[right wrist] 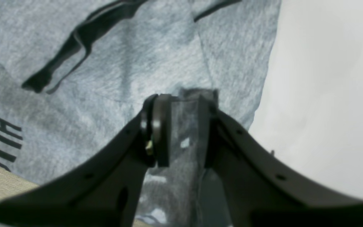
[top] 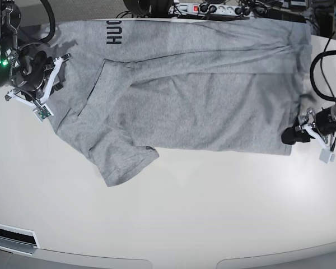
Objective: Layout the t-shirt on the table in an organized manner, then fold the t-shirt properly
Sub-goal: 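Release with the left gripper and move it to the shirt hem corner, then move the right gripper to the sleeve edge and grasp it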
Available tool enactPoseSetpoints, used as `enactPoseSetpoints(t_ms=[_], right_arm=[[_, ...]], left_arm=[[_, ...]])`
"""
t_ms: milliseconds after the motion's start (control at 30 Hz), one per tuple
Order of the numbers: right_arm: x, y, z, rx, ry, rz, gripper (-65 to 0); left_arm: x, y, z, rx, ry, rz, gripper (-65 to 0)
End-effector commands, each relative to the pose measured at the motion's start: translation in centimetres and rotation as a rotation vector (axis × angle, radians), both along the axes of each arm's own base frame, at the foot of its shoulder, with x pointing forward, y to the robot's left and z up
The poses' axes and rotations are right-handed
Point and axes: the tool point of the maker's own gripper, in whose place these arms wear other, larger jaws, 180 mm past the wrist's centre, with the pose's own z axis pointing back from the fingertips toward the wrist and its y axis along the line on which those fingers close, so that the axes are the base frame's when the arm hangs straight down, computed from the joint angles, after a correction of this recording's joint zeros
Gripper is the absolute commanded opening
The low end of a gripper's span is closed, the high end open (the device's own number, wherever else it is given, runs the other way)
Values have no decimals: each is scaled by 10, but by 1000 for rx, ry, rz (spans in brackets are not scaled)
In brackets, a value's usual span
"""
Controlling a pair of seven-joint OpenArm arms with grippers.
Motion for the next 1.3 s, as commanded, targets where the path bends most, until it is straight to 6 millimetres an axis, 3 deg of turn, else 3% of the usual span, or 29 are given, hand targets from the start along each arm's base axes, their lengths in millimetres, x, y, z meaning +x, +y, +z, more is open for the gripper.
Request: enactPoseSetpoints(t_ms=[0,200,533,733,867,967,1100,1267], right_arm=[[8,-3,9,-9,-36,6,-471],[8,-5,8,-12,-35,-16,-471],[8,-8,8,-16,-35,-44,-471],[9,-8,9,-15,-36,-46,-471],[12,-5,10,-2,-56,-44,-471],[23,-2,16,23,-127,-52,-468],[51,-14,32,9,-268,-146,-417],[88,-21,27,19,-285,-172,-417]], left_arm=[[23,7,24,-5,-89,22,-296],[37,18,11,123,-104,95,-296],[37,26,-8,187,-112,184,-297],[27,-25,-15,37,-91,21,-297],[30,-29,-12,10,-105,26,-303],[31,-29,-10,1,-109,34,-381],[34,-25,-8,-13,-115,76,-650],[36,-8,-16,35,-79,177,-650]])
